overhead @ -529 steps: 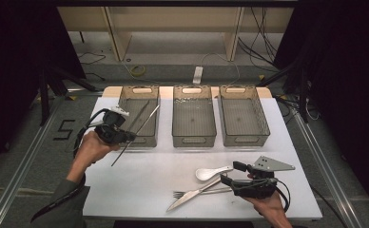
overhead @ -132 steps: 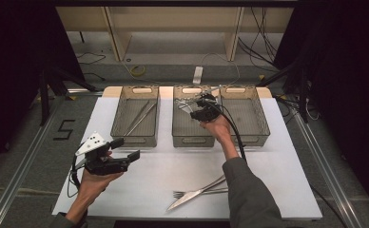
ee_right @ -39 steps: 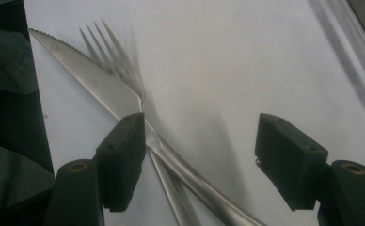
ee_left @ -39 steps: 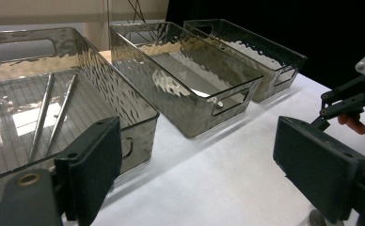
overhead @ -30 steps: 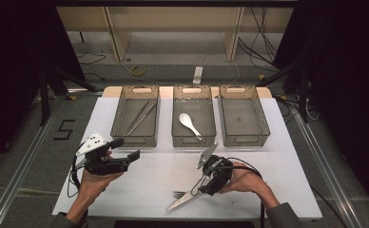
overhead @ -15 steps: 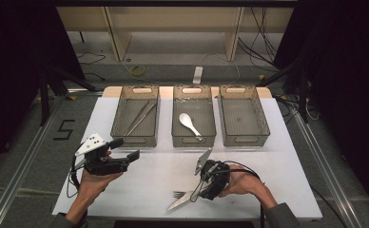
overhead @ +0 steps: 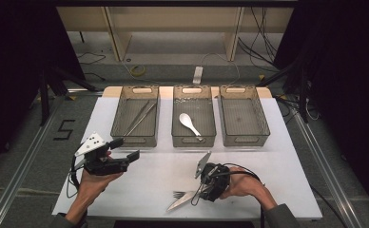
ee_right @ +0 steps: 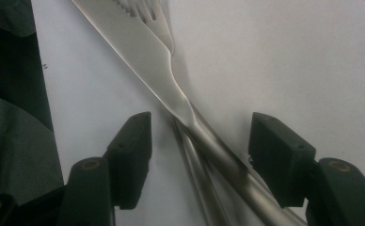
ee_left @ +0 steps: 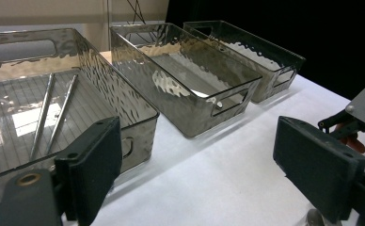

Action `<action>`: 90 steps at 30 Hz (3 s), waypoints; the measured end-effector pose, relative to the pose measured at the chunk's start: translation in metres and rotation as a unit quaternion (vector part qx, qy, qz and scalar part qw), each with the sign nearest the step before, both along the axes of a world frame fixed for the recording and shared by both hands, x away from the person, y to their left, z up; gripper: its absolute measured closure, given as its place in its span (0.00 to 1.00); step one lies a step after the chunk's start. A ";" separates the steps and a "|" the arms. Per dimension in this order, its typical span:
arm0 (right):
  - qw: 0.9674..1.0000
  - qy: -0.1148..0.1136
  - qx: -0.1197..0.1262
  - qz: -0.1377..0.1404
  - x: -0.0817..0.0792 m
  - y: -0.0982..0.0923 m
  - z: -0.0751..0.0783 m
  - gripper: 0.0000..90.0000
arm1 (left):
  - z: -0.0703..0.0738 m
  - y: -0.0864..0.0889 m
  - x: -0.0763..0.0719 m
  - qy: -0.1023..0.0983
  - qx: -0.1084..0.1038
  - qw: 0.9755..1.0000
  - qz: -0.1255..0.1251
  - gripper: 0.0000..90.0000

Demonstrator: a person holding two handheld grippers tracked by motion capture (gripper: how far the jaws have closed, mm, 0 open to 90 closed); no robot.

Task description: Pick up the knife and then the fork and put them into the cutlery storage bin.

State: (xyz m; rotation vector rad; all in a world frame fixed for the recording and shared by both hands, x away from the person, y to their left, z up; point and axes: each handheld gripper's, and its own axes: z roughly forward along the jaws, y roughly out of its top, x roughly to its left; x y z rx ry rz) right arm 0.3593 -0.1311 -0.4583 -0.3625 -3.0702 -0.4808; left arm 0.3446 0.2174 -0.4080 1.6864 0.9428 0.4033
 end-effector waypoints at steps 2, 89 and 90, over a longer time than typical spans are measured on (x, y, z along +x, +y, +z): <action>1.000 0.000 -0.007 0.008 0.000 0.000 -0.001 0.49 | 0.000 0.000 0.000 0.001 0.002 1.000 0.000 0.17; 0.992 -0.068 0.079 -0.068 0.019 -0.042 0.039 0.90 | 0.000 0.000 -0.001 -0.006 0.009 1.000 0.002 0.17; 0.991 -0.072 0.087 -0.072 0.021 -0.044 0.040 0.90 | 0.000 0.000 -0.001 -0.006 0.009 1.000 0.003 0.17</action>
